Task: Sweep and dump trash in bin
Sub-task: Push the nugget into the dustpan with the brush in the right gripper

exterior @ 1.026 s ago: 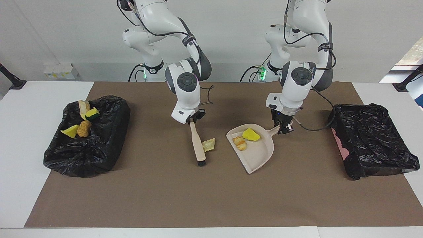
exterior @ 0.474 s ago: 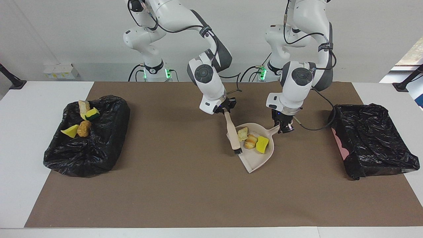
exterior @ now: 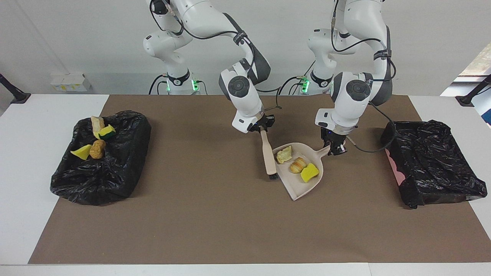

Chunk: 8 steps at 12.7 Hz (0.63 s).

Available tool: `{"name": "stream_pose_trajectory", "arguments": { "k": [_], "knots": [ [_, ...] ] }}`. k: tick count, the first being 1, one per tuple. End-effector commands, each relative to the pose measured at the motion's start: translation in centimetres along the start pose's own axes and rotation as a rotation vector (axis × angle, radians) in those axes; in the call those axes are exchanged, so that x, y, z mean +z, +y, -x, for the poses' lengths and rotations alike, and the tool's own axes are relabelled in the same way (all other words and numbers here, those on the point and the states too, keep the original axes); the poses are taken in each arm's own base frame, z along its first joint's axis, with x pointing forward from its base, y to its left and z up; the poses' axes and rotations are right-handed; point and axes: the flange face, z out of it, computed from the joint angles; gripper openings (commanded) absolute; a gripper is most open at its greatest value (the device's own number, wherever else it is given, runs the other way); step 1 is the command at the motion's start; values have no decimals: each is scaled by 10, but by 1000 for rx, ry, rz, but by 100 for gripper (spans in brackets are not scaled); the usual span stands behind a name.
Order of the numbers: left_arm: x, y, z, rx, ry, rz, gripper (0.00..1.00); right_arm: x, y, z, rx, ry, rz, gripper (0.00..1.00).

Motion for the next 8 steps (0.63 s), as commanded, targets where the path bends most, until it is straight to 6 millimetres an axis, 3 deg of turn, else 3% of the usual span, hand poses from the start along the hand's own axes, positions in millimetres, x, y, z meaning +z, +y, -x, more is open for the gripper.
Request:
{"name": "stream_pose_trajectory", "arguments": {
  "k": [1, 4, 5, 8],
  "knots": [
    [-6, -7, 14, 19, 7, 0, 0, -10, 17, -7, 38, 25, 89, 0],
    [-14, -16, 24, 96, 18, -17, 0, -10, 12, 5, 94, -3, 195, 0],
    [-17, -26, 40, 63, 19, -22, 0, -10, 4, 13, 112, 0, 228, 0],
    [-42, -42, 65, 115, 36, -70, 0, 2, -26, 61, 110, -46, 283, 0]
  ]
}}
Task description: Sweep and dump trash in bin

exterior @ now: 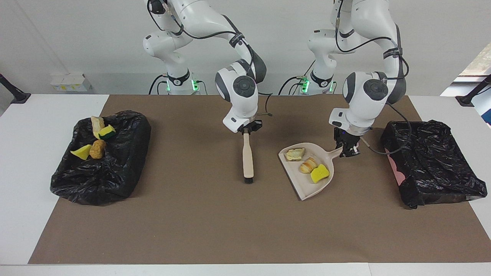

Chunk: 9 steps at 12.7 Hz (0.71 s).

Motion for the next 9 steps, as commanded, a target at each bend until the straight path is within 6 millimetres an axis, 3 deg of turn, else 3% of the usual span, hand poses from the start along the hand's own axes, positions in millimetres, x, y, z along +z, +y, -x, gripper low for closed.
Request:
{"name": "stream_pose_trajectory", "arguments": {
  "k": [1, 3, 5, 7, 9],
  "knots": [
    [-39, -13, 39, -7, 22, -57, 0, 3, -16, 54, 4, 0, 46, 0],
    [-70, -23, 72, -3, 20, -78, 0, 10, -29, 91, 3, -2, 62, 0],
    [-110, -44, 120, 0, -2, -28, 0, 20, -40, 126, -5, 12, 66, 0],
    [-139, -60, 184, -11, -5, -64, 0, 41, -33, 151, -7, 61, 29, 0],
    [-154, -71, 255, -98, -11, -95, 0, 52, -24, 155, -1, 77, 12, 0]
  ]
}}
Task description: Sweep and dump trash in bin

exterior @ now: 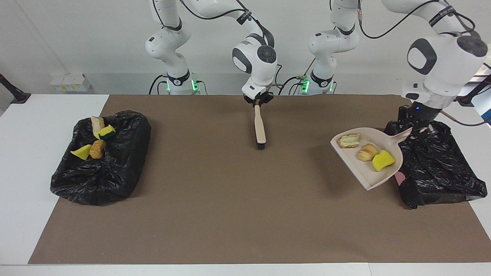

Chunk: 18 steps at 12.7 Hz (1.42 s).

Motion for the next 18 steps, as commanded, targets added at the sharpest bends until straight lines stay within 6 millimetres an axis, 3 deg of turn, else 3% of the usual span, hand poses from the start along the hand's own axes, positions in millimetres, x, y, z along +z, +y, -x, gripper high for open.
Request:
{"name": "stream_pose_trajectory", "arguments": {
  "k": [1, 2, 3, 5, 8, 9, 12, 13, 15, 18],
  "knots": [
    [-16, -21, 82, -67, -6, -20, 0, 6, 22, 10, 11, 29, -5, 0],
    [-20, -26, 125, -83, -20, -37, 0, 5, 22, 7, 19, 21, 3, 21],
    [-25, -34, 148, -93, -38, -56, 0, 1, 21, 4, 14, 10, 13, 99],
    [-32, -42, 189, -73, -129, -89, 0, -25, 23, -13, 29, -7, 17, 100],
    [-43, -55, 203, 56, -406, -141, 0, -73, 42, -43, 3, -23, 6, 100],
    [-35, -54, 201, 70, -431, -131, 0, -91, 55, -58, -22, -13, 16, 100],
    [-31, -49, 199, 130, -583, -93, 0, -146, 106, -106, -80, 23, 29, 100],
    [-33, -52, 186, 164, -630, -92, 0, -167, 125, -121, -104, 46, 43, 100],
    [-37, -53, 181, 182, -709, -87, 0, -199, 161, -143, -135, 83, 61, 100],
    [-53, -57, 162, 255, -829, -88, 0, -234, 243, -173, -192, 124, 32, 100]
  ]
}}
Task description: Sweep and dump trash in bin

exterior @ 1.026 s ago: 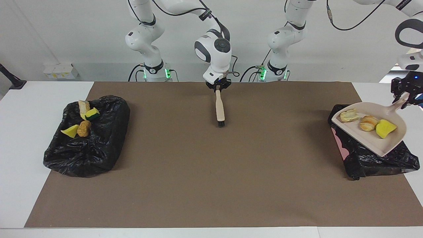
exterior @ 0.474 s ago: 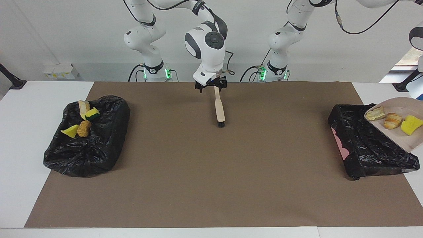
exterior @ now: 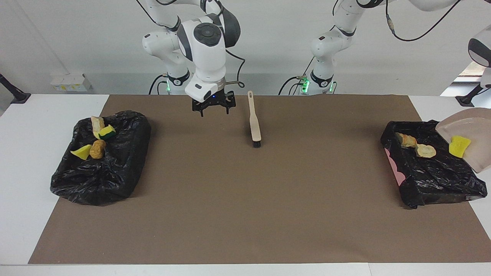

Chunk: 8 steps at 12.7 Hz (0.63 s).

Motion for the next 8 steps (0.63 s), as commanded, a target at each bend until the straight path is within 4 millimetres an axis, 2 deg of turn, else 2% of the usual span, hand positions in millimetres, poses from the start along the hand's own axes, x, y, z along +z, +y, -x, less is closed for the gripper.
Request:
{"name": "stream_pose_trajectory", "arguments": {
  "k": [1, 3, 4, 6, 8],
  "knots": [
    [-33, -2, 2, 37, -100, -8, 0, -21, 70, -13, -66, 19, 6, 100],
    [-58, 1, 3, 29, -106, -11, 0, -37, 121, -18, -22, 45, 2, 100],
    [-71, 1, -7, 14, -91, 2, 0, -41, 150, -18, 29, 54, 1, 100],
    [-85, 3, -41, -94, 58, 46, 0, -50, 193, -14, 61, 68, 34, 100],
    [-104, 1, -75, -147, 203, 84, 0, -51, 232, -8, 17, 63, 39, 100]
  ]
}}
